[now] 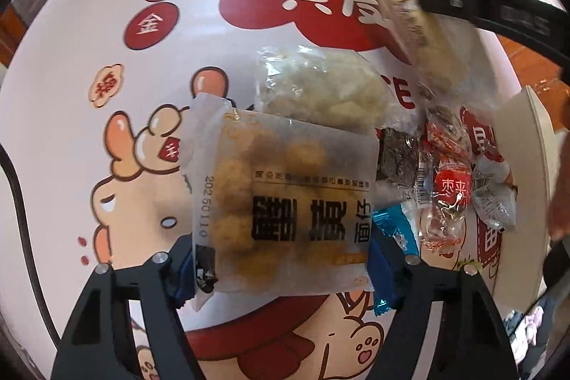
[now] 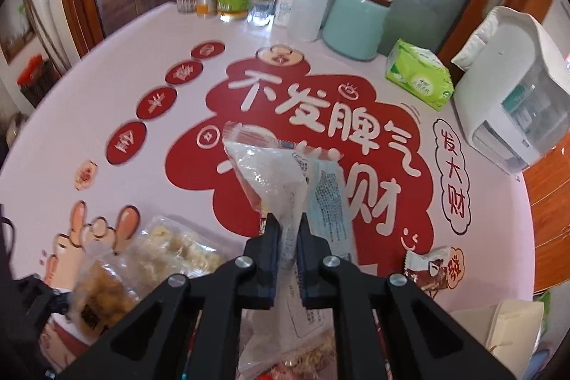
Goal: Organize snacks
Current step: 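Grasp the brown cookie bag with the left tool while the right tool grasps the clear printed bag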
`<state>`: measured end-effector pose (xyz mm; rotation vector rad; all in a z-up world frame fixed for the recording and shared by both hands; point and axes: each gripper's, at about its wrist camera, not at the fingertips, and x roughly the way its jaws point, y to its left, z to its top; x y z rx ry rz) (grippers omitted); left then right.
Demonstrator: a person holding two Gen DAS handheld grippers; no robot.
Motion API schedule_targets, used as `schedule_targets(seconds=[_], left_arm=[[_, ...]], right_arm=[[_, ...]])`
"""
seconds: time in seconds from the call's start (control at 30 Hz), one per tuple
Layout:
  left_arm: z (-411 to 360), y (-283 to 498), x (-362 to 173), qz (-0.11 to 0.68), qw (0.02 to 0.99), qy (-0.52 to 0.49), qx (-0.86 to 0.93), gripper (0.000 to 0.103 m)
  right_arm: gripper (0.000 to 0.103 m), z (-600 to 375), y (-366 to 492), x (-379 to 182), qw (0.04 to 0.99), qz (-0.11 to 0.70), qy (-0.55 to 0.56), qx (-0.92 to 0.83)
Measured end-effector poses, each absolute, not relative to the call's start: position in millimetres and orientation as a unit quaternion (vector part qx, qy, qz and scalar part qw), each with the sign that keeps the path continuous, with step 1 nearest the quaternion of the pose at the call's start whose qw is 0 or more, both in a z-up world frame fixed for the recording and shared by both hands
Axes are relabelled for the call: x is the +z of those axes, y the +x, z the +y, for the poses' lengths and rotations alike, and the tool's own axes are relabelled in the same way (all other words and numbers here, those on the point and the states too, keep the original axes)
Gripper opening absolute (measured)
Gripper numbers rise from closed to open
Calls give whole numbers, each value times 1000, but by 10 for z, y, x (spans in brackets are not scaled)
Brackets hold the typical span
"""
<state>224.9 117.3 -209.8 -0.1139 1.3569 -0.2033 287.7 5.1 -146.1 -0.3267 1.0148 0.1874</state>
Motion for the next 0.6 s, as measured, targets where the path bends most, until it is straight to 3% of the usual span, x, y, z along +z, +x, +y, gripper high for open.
schedule_targets(seconds=[0.6], left_arm=[[837,1506,-718,496,864,-15,-82,73]], right_arm=[[6,-870,1776,-489,892,429,-1,143]])
